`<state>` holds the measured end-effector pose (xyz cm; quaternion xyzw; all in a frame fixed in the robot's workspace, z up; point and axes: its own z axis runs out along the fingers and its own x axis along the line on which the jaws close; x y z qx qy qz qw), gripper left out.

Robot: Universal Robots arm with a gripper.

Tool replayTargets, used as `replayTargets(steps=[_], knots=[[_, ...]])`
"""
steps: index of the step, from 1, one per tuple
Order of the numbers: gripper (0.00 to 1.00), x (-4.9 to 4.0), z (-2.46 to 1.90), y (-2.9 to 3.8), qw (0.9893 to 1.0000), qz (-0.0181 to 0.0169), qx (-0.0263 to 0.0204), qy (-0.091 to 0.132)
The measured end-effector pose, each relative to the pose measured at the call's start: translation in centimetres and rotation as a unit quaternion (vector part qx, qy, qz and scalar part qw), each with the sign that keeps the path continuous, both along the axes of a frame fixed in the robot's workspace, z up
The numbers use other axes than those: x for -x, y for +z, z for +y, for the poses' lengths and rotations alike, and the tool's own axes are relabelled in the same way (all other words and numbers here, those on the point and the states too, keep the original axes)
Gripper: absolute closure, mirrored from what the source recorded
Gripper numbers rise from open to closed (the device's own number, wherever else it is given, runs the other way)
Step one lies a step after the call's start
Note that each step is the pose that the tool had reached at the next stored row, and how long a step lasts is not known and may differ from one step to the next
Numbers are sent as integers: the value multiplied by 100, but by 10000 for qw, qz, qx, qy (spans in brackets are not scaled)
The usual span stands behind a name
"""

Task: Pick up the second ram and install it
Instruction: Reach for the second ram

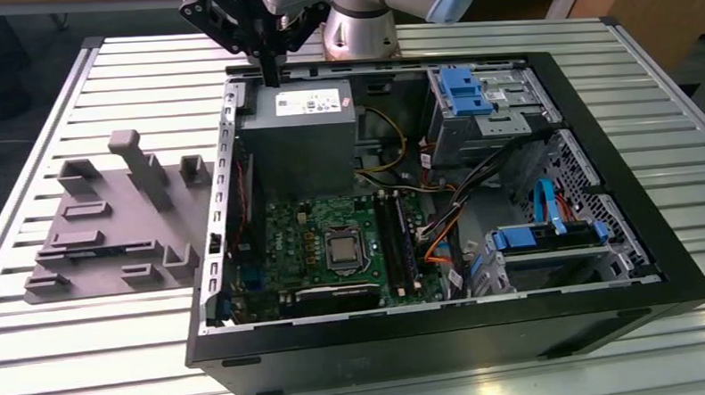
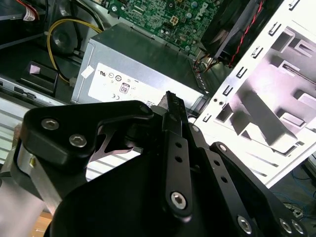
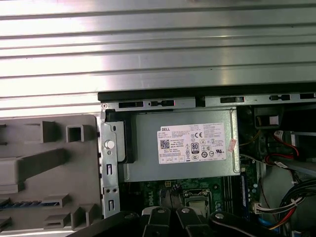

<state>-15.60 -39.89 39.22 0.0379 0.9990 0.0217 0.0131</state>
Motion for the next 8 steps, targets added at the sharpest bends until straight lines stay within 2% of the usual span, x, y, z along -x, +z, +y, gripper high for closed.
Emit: replayTargets(steps=[8], knots=[[89,18,0,-3,10000,0,0,0]])
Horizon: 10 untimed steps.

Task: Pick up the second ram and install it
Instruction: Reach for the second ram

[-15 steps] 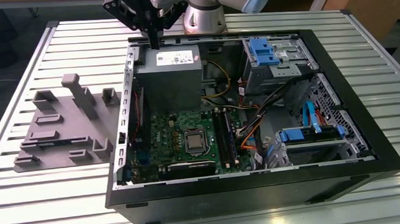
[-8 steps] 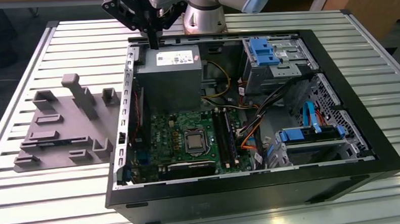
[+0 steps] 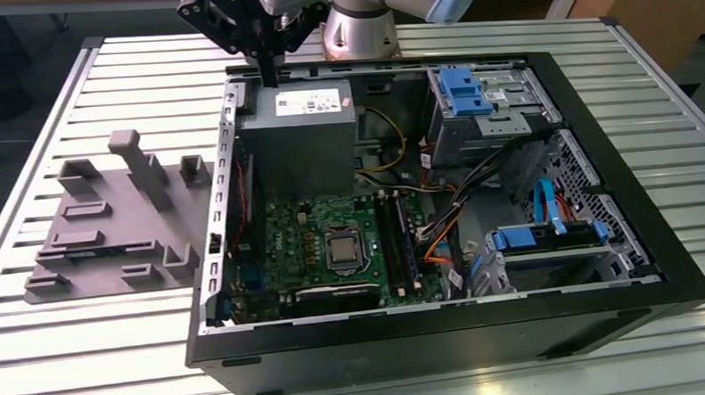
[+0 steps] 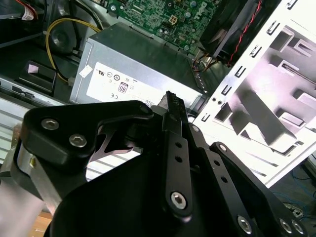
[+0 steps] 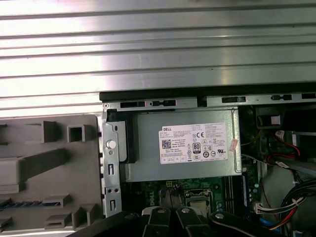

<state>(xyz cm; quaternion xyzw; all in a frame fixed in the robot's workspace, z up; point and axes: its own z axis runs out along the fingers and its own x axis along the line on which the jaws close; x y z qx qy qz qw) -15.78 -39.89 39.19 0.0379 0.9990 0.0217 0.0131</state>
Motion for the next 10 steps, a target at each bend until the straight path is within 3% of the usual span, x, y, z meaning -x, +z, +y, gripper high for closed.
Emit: replayTargets(steps=[10], knots=[[89,22,0,0,10000,0,0,0]])
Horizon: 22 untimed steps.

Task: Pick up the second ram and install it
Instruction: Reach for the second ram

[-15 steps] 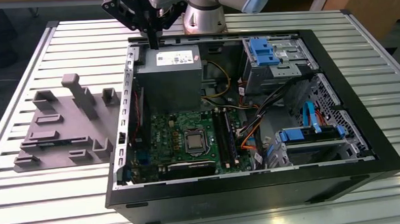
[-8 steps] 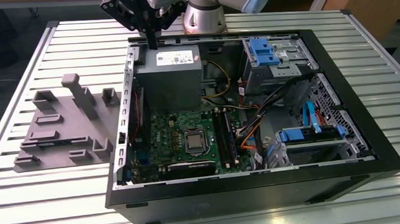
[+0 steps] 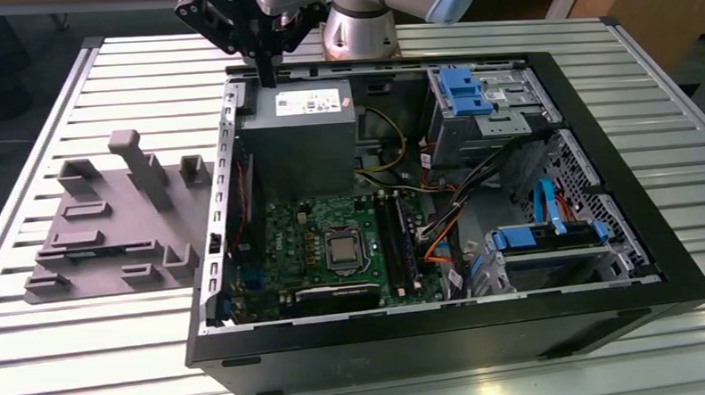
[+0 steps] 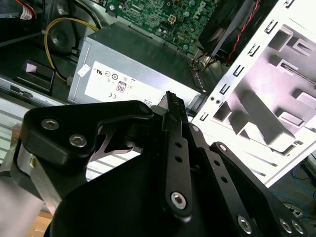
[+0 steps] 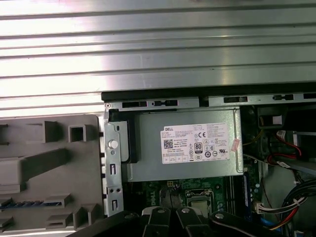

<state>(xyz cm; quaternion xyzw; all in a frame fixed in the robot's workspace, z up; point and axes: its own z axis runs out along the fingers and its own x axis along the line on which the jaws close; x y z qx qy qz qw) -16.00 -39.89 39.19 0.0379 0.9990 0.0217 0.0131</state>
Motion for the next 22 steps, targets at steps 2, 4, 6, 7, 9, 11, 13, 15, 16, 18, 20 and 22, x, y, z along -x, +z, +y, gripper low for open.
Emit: replayTargets(steps=[2,4,6,7,9,11,13,15,16,18,20,22], knots=[[89,2,0,0,10000,0,0,0],[89,3,0,0,10000,0,0,0],[89,17,0,0,10000,0,0,0],[89,55,0,-3,10000,0,0,0],[89,87,0,-8,10000,0,0,0],[89,93,0,-9,10000,0,0,0],[89,96,0,-9,10000,0,0,0],[89,99,0,-9,10000,0,0,0],[89,101,0,-9,10000,0,0,0],[89,105,0,-10,10000,0,0,0],[89,108,0,-10,10000,0,0,0],[89,113,0,-11,10000,0,0,0]])
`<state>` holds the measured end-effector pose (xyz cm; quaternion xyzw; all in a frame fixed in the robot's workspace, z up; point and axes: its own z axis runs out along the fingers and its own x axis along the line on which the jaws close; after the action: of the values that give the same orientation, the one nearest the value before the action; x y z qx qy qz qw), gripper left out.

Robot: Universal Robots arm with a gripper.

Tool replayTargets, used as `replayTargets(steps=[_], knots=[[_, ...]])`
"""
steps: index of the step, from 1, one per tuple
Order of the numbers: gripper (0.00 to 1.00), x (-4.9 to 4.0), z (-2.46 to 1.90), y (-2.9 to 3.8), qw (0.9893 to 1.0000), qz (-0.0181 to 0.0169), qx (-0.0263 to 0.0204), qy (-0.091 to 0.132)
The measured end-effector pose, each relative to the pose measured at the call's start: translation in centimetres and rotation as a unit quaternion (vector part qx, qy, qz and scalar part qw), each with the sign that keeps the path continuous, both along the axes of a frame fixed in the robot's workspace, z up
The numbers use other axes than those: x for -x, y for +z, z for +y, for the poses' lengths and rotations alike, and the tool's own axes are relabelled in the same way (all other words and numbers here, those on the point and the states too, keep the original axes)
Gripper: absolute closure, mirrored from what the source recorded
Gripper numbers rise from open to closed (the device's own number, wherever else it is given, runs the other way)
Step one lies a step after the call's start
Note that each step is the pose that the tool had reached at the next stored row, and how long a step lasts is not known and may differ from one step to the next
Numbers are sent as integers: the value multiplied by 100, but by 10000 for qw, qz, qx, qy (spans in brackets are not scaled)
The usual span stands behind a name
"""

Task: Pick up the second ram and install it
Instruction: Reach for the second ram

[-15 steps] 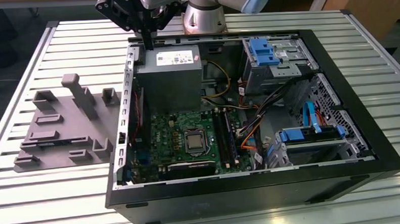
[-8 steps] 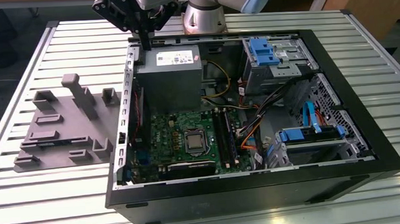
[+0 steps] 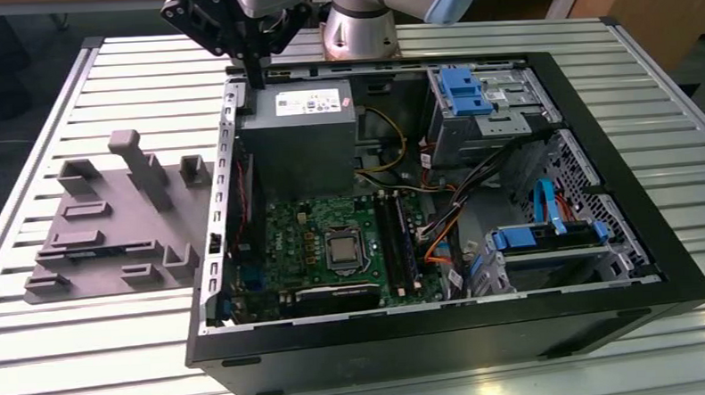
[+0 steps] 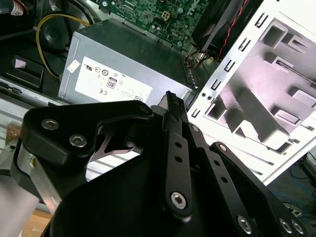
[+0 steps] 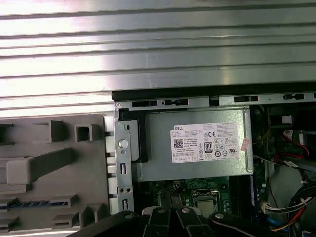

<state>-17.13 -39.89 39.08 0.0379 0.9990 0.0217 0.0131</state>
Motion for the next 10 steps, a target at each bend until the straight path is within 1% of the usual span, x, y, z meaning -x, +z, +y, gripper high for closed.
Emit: replayTargets(steps=[9,10], knots=[[89,27,0,-4,10000,0,0,0],[89,121,0,-30,10000,6,-1,0]])
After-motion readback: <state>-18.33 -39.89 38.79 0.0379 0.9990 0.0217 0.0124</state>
